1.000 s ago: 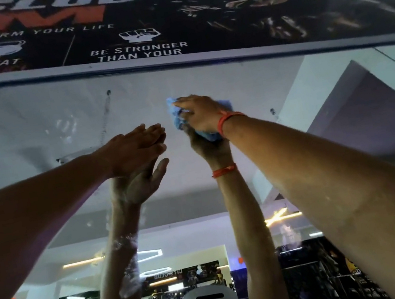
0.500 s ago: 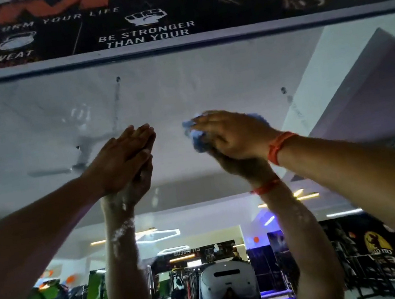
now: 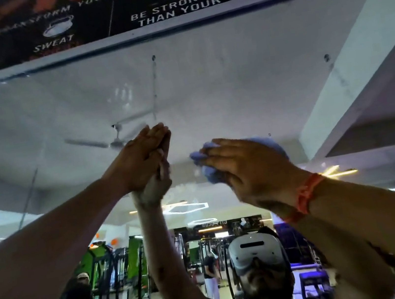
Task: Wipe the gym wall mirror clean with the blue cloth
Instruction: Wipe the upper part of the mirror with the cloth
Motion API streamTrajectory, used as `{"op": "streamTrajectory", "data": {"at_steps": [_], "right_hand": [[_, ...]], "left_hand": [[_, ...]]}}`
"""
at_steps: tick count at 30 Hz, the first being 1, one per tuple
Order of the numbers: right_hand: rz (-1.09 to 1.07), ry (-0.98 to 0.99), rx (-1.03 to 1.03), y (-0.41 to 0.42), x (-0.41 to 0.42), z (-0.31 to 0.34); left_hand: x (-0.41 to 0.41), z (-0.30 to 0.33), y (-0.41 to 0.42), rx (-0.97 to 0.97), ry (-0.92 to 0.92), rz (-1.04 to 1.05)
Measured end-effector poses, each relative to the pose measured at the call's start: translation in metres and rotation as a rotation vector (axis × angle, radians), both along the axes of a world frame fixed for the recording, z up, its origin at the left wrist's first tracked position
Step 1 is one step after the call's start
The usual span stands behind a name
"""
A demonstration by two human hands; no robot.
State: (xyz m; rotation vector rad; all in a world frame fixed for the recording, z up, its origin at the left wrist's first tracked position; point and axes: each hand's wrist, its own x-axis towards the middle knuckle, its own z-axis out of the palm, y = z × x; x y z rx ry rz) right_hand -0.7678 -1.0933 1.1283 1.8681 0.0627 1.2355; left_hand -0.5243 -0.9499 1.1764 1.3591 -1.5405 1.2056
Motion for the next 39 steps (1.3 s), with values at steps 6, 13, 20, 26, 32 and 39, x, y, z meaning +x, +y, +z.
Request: {"op": "streamTrajectory", "data": {"at_steps": [6, 13, 20, 26, 32, 39], "right_hand": [[0.047, -0.619, 0.202, 0.023, 0.040, 0.020], [-0.060, -0.185, 0.070, 0.054, 0.089, -0.025], [0.040, -0.528, 0.315, 0.084, 0.155, -0.052], [-0.017, -0.499, 0.224, 0.075, 0.099, -0.019], [-0.047, -0.209, 0.128, 0.080, 0.146, -0.062], [0.026, -0.702, 0.361, 0.062, 0.108, -0.059]], "left_hand": [[0.034, -0.017, 0.024, 0.077, -0.031, 0.025], [0.064, -0.043, 0.034, 0.055, -0.109, 0.011], [0.079, -0.058, 0.036, 0.060, -0.116, 0.020], [0.094, -0.065, 0.048, 0.106, -0.167, 0.069], [0.097, -0.072, 0.054, 0.100, -0.169, 0.081], [0.083, -0.085, 0.051, 0.113, -0.098, 0.153]]}}
